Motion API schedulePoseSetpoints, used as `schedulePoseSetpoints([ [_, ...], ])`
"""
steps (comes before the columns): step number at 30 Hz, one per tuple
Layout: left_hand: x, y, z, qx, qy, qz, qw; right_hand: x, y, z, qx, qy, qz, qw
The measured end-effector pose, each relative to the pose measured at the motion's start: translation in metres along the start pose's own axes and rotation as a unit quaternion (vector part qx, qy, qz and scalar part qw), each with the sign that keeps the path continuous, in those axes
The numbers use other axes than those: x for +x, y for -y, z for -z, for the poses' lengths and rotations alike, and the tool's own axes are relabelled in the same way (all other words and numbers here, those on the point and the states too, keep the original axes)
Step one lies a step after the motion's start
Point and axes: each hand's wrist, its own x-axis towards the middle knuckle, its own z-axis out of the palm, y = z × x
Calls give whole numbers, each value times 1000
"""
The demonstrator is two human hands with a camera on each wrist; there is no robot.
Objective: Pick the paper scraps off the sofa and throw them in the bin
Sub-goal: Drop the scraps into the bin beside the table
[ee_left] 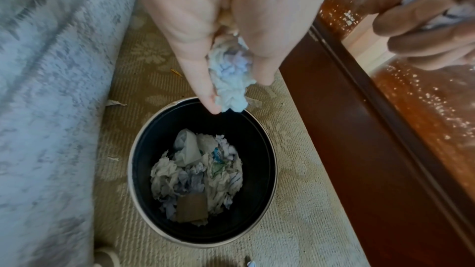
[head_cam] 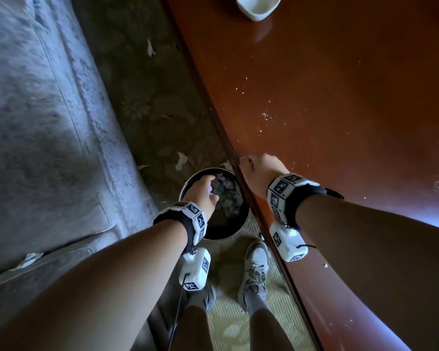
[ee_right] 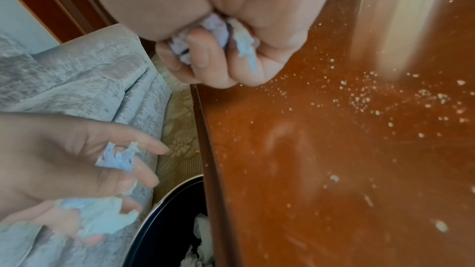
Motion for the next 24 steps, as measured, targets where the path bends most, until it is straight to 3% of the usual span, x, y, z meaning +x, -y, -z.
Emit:
schedulePoseSetpoints([
  [9,4,4,6,16,-9,11,1000,3,8,-6,-1,25,1,1000],
  [15,-3,3,11,-27,10,19,999,2,17,-13,-4,36,20,999],
  [19,-3,3,16,3,-20,24,1000,2,20,-15,-11,39,19,999],
  [24,-2,-1,18,82,-2,20,996,2,17,-19,-7,38,13,999],
])
